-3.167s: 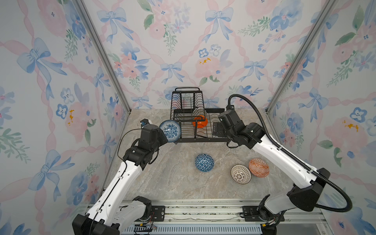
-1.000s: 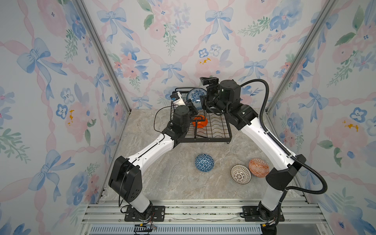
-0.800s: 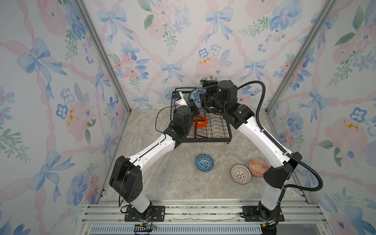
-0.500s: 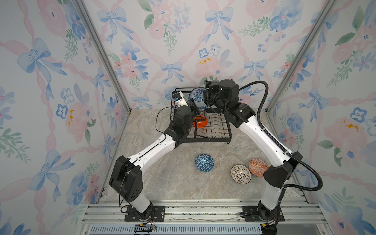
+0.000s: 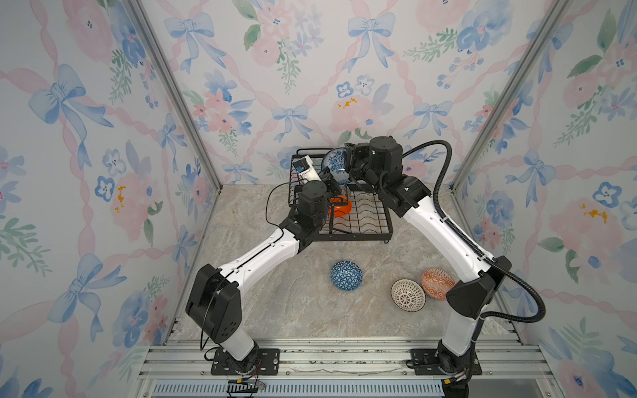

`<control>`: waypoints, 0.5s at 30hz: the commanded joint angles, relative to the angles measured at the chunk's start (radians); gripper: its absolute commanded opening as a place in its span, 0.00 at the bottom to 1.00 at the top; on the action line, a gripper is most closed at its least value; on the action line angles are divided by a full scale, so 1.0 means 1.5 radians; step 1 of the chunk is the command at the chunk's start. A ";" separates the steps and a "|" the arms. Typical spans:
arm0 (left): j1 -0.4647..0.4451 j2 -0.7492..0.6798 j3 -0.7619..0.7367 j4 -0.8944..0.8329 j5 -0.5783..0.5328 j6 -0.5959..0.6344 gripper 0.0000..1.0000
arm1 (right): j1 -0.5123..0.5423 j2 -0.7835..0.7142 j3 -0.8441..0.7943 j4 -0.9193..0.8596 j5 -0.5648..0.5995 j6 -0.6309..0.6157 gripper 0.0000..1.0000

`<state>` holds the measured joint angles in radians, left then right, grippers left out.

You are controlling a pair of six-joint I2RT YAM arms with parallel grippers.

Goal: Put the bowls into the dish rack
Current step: 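Hold the blue floral bowl over the rack while the right gripper grips its rim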

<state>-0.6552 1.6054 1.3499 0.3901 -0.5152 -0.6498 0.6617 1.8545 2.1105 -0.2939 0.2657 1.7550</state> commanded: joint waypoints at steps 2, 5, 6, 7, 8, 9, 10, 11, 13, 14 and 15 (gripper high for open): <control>-0.004 -0.030 -0.001 0.056 -0.019 0.009 0.00 | -0.015 -0.001 -0.009 0.003 0.005 -0.013 0.18; -0.004 -0.027 0.000 0.056 -0.022 0.008 0.00 | -0.015 -0.008 -0.025 0.020 -0.002 -0.014 0.12; -0.004 -0.025 0.001 0.056 -0.023 0.008 0.00 | -0.015 -0.012 -0.031 0.024 -0.005 -0.014 0.10; -0.004 -0.024 0.001 0.056 -0.023 0.009 0.00 | -0.015 -0.015 -0.035 0.025 -0.007 -0.014 0.08; -0.004 -0.023 0.002 0.056 -0.023 0.009 0.00 | -0.015 -0.019 -0.040 0.024 -0.008 -0.015 0.06; -0.004 -0.021 0.002 0.056 -0.023 0.009 0.00 | -0.015 -0.024 -0.045 0.025 -0.008 -0.019 0.04; -0.004 -0.020 0.003 0.055 -0.022 0.008 0.00 | -0.015 -0.029 -0.050 0.026 -0.007 -0.026 0.02; -0.004 -0.020 0.003 0.055 -0.021 0.007 0.00 | -0.015 -0.035 -0.056 0.025 -0.006 -0.033 0.01; -0.004 -0.017 0.006 0.056 -0.015 0.007 0.00 | -0.015 -0.046 -0.072 0.029 -0.003 -0.039 0.00; -0.004 -0.015 0.009 0.055 -0.012 0.008 0.00 | -0.016 -0.053 -0.084 0.035 -0.003 -0.042 0.00; -0.003 -0.014 0.011 0.056 -0.009 0.010 0.00 | -0.016 -0.060 -0.097 0.043 -0.003 -0.046 0.00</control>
<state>-0.6624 1.6058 1.3407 0.3916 -0.5186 -0.6537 0.6632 1.8015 2.0178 -0.2142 0.2092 1.7844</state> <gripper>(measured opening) 0.049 0.122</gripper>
